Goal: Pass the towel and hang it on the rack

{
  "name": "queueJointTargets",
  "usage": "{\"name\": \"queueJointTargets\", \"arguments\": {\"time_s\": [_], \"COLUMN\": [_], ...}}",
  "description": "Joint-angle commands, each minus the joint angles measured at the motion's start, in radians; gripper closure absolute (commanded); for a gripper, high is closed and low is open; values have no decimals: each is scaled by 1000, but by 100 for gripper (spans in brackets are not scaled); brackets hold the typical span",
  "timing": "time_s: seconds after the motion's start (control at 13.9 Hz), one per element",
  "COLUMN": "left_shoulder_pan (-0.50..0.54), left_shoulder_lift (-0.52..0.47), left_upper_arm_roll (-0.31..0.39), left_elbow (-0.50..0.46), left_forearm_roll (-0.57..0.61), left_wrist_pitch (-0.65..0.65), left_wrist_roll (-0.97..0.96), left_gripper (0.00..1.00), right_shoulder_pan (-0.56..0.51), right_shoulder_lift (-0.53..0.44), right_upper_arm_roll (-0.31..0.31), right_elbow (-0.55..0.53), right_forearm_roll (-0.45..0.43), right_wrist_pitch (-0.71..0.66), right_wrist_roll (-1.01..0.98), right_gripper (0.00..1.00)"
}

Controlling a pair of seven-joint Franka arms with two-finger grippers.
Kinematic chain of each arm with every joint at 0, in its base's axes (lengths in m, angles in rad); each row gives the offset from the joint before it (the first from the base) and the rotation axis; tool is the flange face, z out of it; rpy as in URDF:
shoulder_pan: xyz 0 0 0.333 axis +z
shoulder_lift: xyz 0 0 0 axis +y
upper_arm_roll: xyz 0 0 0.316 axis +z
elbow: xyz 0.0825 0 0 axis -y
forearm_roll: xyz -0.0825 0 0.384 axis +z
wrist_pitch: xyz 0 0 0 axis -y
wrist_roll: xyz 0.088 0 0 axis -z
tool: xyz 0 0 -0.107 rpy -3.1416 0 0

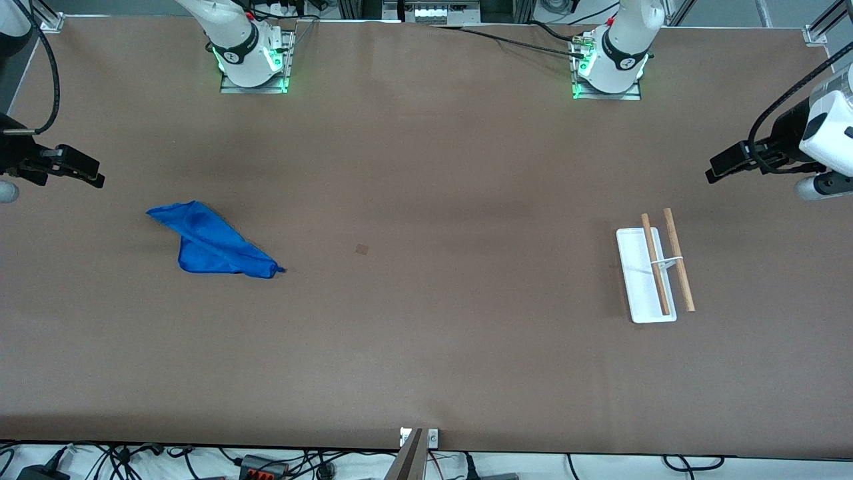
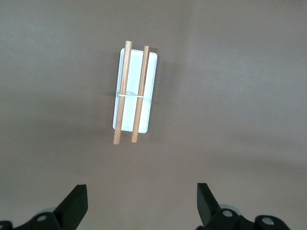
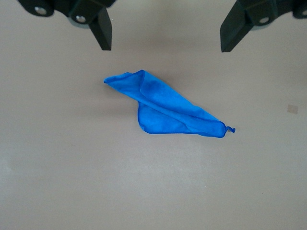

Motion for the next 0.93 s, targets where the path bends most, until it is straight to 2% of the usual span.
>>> {"name": "queueJointTargets", "arguments": {"time_s": [0.0,0.86], "left_shoulder_pan": [-1,-3], "left_shoulder_lift": [24,28], "left_upper_arm_roll": [-1,-4], "left_elbow": [43,46], "left_forearm_roll": [-20,-15], "left_wrist_pitch": [-20,-21], "left_wrist_roll": [5,6], "left_gripper": [0,0], "right_shoulder_pan": [-2,-2], "right_shoulder_lift": [-1,-1], "right_upper_arm_roll": [6,7], "right_elbow": [1,1], "right_forearm_roll": [-17,-8], "right_wrist_pitch": [-3,-3], "right_wrist_roll": [-8,-7], "right_gripper": [0,0]}}
